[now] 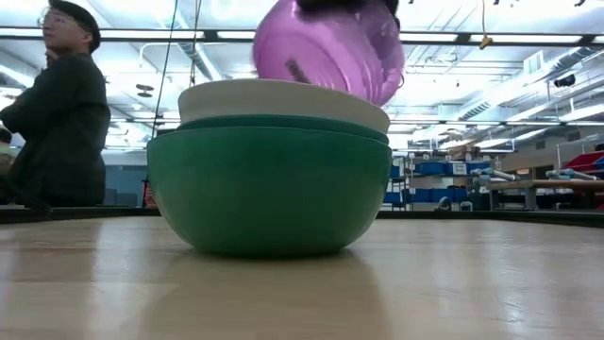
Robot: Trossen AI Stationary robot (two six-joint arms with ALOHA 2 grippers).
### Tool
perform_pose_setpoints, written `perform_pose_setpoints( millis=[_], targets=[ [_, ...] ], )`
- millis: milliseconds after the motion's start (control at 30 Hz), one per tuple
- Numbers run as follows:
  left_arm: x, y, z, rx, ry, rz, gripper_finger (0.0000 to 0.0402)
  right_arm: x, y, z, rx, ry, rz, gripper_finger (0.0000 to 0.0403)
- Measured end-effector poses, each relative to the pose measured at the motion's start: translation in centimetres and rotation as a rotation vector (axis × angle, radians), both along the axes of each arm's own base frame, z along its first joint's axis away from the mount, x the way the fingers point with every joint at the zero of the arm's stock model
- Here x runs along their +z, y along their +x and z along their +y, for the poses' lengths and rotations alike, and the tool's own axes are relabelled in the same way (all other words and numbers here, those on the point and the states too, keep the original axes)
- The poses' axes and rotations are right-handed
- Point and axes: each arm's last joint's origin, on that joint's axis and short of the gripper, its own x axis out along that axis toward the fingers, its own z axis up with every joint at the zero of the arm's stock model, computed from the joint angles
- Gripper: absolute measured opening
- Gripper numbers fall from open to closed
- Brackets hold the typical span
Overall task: Nest bowls inside each other
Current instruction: Stack the purple bowl on top of the yellow bowl, then return to Home Position
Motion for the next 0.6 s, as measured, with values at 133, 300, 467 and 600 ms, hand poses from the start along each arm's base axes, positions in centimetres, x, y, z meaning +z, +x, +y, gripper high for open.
perform_pose_setpoints(
  millis=[133, 300, 467, 600],
  targets=[
    [-0.01, 0.01, 0.00, 0.000, -0.002, 0.000, 0.0147, -0.73, 0.29, 0.13, -0.004, -0.001, 0.017, 0.0043],
    [-0.01, -0.01, 0.00, 0.000, -0.002, 0.001, 0.0147, -1.01, 0.57, 0.01, -0.021, 0.013, 0.019, 0.0075],
    [0.00, 0.00, 0.00, 0.000, -0.002, 0.000, 0.0147, -0.91, 0.53, -0.01, -0.027, 0.020, 0.019, 0.0095],
    [0.00, 0.00, 0.01, 0.000, -0.002, 0.000, 0.0147, -0.73, 0.47, -0.01, -0.023, 0.028, 0.017, 0.0098]
  ],
)
